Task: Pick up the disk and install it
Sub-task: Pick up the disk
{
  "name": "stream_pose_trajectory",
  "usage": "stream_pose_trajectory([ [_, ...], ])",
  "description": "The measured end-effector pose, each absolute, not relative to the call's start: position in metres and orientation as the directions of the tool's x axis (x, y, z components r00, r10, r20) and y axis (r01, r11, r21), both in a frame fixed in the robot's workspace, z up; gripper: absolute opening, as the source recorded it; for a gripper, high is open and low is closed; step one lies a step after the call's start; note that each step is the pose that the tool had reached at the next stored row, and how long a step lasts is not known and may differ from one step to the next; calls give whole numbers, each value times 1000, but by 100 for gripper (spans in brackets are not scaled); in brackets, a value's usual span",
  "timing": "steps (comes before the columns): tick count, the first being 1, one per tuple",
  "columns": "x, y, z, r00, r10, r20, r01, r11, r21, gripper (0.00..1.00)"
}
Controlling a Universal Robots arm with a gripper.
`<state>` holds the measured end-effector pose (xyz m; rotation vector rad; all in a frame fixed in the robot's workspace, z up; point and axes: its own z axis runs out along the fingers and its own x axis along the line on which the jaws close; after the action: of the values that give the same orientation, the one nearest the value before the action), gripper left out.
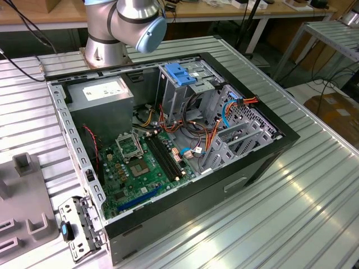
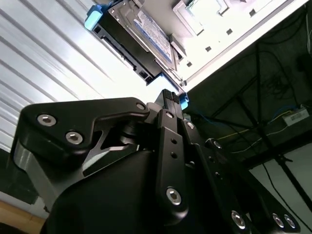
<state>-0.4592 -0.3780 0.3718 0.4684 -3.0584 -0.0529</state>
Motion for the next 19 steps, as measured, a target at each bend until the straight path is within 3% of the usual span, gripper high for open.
stream_pose_trajectory([
  [19, -459, -378, 372, -849, -526, 41, -525, 850, 41, 11],
])
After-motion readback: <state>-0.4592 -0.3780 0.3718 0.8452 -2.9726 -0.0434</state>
